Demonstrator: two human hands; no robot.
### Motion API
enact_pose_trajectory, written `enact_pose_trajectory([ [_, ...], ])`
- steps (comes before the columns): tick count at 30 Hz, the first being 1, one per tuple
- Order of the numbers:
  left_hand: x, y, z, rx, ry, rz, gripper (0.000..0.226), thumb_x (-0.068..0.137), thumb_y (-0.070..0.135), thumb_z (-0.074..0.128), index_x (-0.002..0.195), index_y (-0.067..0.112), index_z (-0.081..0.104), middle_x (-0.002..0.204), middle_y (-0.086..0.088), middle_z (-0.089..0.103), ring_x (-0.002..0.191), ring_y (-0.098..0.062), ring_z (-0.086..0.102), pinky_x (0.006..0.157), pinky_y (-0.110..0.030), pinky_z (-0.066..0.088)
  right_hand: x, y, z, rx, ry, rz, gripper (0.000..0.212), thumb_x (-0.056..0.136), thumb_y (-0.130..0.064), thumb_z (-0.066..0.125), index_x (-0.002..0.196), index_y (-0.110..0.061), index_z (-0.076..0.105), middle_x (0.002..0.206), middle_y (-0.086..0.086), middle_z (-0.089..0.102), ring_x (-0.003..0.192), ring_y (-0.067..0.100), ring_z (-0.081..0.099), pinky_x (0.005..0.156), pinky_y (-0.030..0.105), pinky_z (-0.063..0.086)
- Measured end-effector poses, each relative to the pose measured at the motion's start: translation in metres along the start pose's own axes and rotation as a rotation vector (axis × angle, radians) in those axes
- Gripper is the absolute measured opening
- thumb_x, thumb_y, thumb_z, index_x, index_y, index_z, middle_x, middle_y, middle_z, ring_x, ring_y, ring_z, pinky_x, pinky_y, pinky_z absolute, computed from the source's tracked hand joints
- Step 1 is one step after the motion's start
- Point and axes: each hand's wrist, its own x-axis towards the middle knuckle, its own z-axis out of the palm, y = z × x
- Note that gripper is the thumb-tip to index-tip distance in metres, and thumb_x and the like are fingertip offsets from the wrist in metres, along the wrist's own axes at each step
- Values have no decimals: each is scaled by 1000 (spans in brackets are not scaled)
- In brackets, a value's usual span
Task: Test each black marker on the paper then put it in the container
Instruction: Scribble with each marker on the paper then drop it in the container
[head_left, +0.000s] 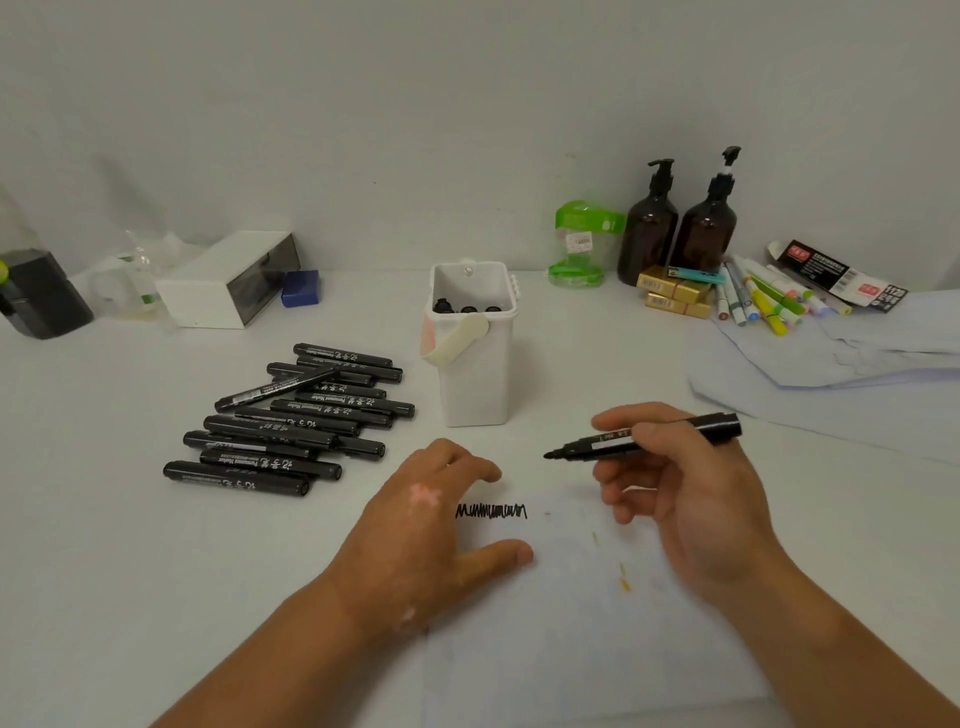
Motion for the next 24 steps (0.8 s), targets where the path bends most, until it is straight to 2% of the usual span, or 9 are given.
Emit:
enact_pose_trajectory([
  [3, 0, -1, 4, 32, -52, -3, 69, 69, 77, 66, 129, 42, 55, 116, 25, 47, 110, 2, 41, 94, -15, 36, -3, 2, 7, -124, -72, 57, 22, 73, -24, 62, 85, -15, 79, 68, 14, 71, 60, 22, 65, 50, 30, 52],
  [6, -1, -3, 2, 34, -70, -18, 68, 69, 75, 67, 127, 42, 57, 109, 25, 48, 107, 2, 41, 93, -16, 38, -7, 7, 16, -359, -77, 51, 11, 70, -30, 72, 79, -23, 71, 55, 2, 61, 47, 16, 57, 47, 26, 46],
  [8, -1, -5, 0, 42, -78, -20, 66, 69, 75, 67, 126, 42, 58, 107, 25, 48, 105, 2, 41, 91, -16, 38, -10, 10, 21, -459, -73, 69, 7, 76, -29, 75, 80, -26, 70, 50, -4, 59, 42, 14, 54, 40, 23, 41],
  [12, 0, -5, -2, 42, -94, -34, 65, 69, 76, 67, 124, 43, 59, 107, 25, 48, 107, 1, 40, 93, -18, 39, -11, 15, 25, -621, -64, 50, 12, 83, -26, 76, 80, -36, 72, 49, -11, 63, 40, 8, 57, 41, 12, 38],
  [20, -1, -5, -1, 37, -93, -48, 66, 69, 74, 69, 126, 42, 60, 106, 22, 47, 107, 1, 41, 95, -18, 39, -9, 18, 24, -664, -56, 50, 9, 82, -33, 77, 82, -40, 72, 51, -14, 64, 41, 5, 57, 42, 10, 37],
  [24, -1, -5, -1, 29, -91, -57, 66, 68, 74, 69, 126, 42, 60, 106, 23, 47, 107, 1, 42, 95, -19, 40, -8, 19, 24, -705, -62, 38, 10, 81, -35, 77, 82, -43, 72, 62, -17, 70, 48, 2, 61, 45, 10, 39],
])
